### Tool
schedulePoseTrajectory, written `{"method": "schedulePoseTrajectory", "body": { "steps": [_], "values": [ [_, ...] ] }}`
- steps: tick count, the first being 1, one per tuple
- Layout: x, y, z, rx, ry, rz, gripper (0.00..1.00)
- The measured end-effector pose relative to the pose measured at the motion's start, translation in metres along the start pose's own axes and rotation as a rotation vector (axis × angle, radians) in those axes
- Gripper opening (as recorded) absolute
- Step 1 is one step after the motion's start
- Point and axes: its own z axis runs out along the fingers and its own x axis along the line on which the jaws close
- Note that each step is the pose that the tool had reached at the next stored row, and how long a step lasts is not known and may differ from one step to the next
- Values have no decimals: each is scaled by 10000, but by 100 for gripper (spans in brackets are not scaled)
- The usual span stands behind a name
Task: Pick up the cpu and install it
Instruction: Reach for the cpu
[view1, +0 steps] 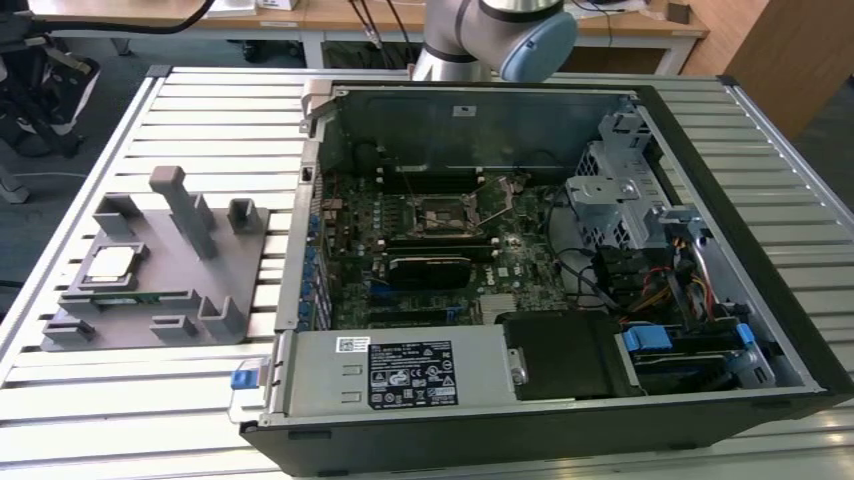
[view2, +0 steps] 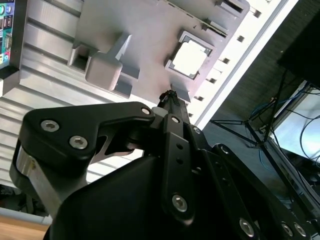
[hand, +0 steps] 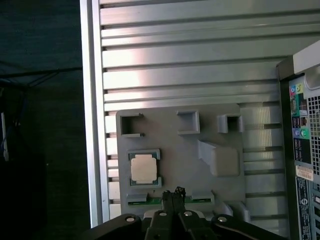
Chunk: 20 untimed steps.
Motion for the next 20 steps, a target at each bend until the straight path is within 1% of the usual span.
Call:
{"method": "schedulePoseTrajectory", "body": {
  "steps": [3, 5, 11, 20],
  "values": [
    [15, -21, 9, 29, 45, -22, 11],
    [22, -37, 12, 49, 58, -44, 11],
    [43, -89, 18, 129, 59, -85, 11],
    [142, -99, 39, 150, 63, -332, 11]
  ]
}}
